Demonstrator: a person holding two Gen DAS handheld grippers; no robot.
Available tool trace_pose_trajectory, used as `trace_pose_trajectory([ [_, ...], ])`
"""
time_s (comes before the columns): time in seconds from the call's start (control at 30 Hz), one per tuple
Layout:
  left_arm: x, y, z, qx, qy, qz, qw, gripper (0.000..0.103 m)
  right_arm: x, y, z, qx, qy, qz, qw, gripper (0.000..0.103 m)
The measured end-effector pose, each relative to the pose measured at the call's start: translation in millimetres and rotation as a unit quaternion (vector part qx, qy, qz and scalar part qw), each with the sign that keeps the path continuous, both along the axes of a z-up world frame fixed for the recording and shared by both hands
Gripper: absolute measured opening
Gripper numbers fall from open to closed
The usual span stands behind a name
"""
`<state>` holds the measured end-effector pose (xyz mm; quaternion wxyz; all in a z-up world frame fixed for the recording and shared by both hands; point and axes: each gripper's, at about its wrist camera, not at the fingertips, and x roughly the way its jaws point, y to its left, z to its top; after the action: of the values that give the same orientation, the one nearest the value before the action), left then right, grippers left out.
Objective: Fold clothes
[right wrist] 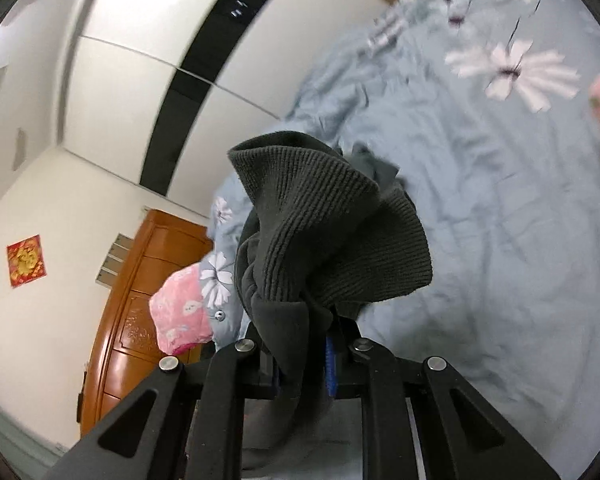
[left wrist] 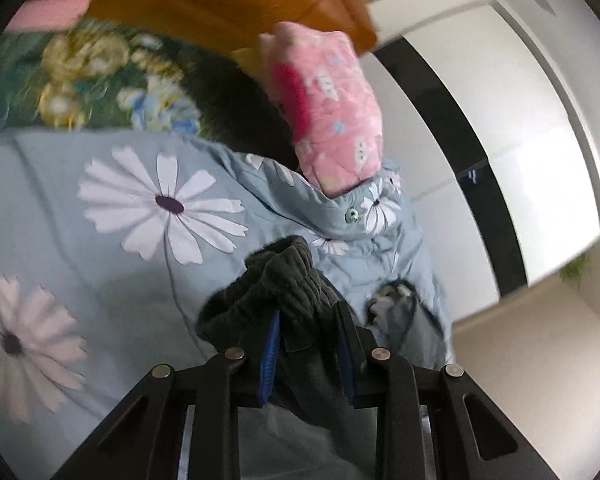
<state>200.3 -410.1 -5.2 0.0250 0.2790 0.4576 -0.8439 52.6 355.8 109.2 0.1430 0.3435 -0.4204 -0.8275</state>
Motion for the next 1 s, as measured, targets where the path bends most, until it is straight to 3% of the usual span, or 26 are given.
trace_pose_trajectory([
  [0.07, 7, -1, -26, -0.006, -0.02, -0.016, 0.9996, 0.028, 22, 13, -23, 0.02, -0.018, -0.007, 1.0, 0.017],
  [0.17, 17, -2, -58, 0.002, -0.053, -0.019, 0.9984, 0.028, 47, 28, -105, 0.045, -0.155, -0.026, 0.987, 0.018],
  [0.23, 24, -4, -77, 0.013, -0.077, -0.014, 0.9969, 0.028, 66, 36, -154, 0.018, -0.213, -0.05, 0.976, 0.017],
  [0.37, 38, -7, -113, 0.034, -0.123, -0.003, 0.9918, 0.028, 86, 46, -179, -0.036, -0.218, -0.081, 0.972, 0.017],
  [0.57, 33, -7, -123, 0.049, -0.146, 0.008, 0.9881, 0.028, 78, 42, -173, -0.011, -0.221, -0.073, 0.972, 0.018],
  [0.67, 42, -4, -117, 0.055, -0.148, 0.002, 0.9874, 0.034, 79, 44, -168, 0.002, -0.226, -0.068, 0.972, 0.021],
  [0.73, 48, -5, -111, 0.053, -0.153, -0.009, 0.9867, 0.036, 83, 50, -162, 0.01, -0.224, -0.065, 0.972, 0.04],
  [0.77, 51, -6, -108, 0.052, -0.156, -0.015, 0.9863, 0.036, 86, 53, -158, 0.011, -0.218, -0.063, 0.974, 0.042],
  [0.83, 59, -11, -98, 0.043, -0.16, -0.014, 0.9861, 0.038, 92, 58, -146, 0.015, -0.206, -0.059, 0.977, 0.047],
  [1.0, 65, -17, -67, -0.009, -0.156, -0.018, 0.9875, 0.05, 109, 73, -115, 0.065, -0.172, -0.066, 0.981, 0.048],
])
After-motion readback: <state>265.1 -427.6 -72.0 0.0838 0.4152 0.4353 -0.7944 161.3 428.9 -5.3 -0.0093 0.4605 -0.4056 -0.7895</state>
